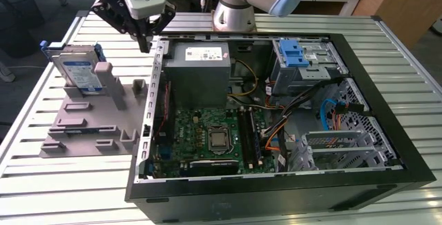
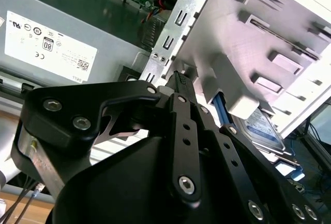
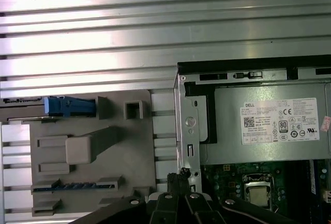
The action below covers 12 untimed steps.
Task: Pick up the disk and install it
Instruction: 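Reach for the disk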
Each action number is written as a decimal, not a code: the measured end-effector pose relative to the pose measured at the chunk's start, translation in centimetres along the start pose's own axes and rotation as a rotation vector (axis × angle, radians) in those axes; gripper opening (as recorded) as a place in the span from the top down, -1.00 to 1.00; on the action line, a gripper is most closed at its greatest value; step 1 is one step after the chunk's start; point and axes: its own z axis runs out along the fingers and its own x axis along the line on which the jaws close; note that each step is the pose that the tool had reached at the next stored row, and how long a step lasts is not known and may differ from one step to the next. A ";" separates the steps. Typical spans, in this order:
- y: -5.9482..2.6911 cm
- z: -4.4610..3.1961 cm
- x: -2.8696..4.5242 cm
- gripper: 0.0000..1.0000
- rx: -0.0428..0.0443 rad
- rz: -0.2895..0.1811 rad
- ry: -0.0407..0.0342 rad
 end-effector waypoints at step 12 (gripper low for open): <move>-0.06 0.17 0.72 0.79 0.0001 0.000 0.0033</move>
